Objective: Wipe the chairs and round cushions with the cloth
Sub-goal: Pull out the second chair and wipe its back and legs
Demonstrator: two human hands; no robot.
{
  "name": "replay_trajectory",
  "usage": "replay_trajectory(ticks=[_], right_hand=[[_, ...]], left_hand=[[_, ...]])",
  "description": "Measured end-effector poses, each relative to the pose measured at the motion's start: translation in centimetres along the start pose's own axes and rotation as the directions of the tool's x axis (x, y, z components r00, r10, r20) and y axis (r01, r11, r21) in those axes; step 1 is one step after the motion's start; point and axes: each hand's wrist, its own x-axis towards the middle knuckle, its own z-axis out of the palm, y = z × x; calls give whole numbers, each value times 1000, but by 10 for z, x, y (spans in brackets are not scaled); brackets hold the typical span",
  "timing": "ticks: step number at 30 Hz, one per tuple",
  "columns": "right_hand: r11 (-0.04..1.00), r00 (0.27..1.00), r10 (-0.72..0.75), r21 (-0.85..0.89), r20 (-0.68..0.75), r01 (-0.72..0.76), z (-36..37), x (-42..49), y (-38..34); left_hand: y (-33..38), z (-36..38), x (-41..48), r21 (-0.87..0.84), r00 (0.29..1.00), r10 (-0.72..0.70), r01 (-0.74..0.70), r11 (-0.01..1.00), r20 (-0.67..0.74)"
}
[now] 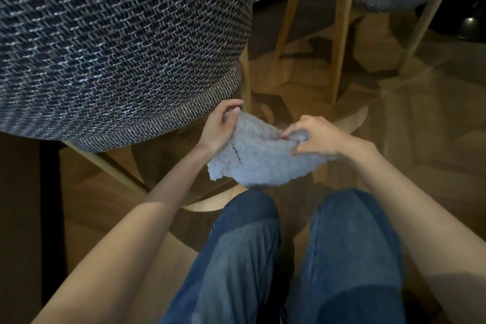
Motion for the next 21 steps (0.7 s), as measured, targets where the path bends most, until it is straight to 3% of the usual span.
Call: replay_trajectory(ticks=[4, 7, 9, 12, 14, 17, 19, 21], right_hand=[[995, 982, -96, 15, -166, 99, -18, 8, 4], [989, 972, -82, 101, -221, 107, -26, 15, -10], [953, 966, -127, 244, -226, 182, -27, 21, -25], [904, 965, -176, 357, -197, 237, -22, 22, -40], [909, 956, -147, 346, -256, 232, -17, 22, -38], [958, 902, -99, 204, -420, 200, -7, 22, -33], [979, 828, -53, 134, -559, 154, 7, 23, -35], [980, 734, -28, 126, -679, 155, 24, 22, -45]], left_hand=[[-12, -7, -4, 178, 988, 156, -154, 972, 2], [-17, -5, -12, 303, 976, 201, -218, 928, 84], [-19, 1, -19, 358, 959, 243, -279, 891, 143], [-21, 7, -22, 324, 949, 302, -315, 892, 92], [-18, 5, -26, 209, 965, 262, -263, 942, 31], [-14, -2, -34, 125, 993, 95, -104, 987, 76], [-11, -4, -38, 131, 995, -10, -3, 991, 95], [-8, -2, -40, -26, 986, -160, 161, 987, 39]])
